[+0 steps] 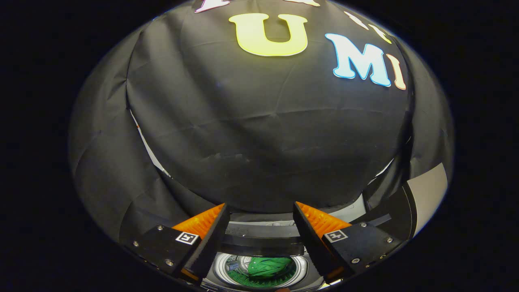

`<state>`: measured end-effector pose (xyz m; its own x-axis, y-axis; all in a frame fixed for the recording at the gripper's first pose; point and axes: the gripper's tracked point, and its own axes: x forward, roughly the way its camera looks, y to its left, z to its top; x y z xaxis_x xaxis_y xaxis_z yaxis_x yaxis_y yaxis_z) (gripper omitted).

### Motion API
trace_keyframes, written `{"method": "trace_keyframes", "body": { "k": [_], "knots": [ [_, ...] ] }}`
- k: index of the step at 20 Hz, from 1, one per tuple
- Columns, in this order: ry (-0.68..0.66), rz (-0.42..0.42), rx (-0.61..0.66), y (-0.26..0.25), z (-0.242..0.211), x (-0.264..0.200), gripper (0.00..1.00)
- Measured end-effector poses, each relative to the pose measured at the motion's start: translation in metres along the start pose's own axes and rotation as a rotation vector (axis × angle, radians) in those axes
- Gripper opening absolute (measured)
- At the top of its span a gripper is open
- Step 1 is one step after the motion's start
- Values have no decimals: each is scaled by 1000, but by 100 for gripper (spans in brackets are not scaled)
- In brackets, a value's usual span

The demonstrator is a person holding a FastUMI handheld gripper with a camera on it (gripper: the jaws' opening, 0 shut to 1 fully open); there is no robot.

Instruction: Put the clothes into the washing machine and then close the washing machine lid.

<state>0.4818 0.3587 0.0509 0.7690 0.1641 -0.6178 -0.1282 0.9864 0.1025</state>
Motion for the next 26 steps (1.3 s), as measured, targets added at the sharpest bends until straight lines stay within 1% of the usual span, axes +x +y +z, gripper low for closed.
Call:
{"method": "trace_keyframes", "body": {
  "k": [21,26],
  "knots": [
    [-163,41,-30,10,-48,-65,97],
    [-175,50,-36,11,-63,-76,97]
  ]
}}
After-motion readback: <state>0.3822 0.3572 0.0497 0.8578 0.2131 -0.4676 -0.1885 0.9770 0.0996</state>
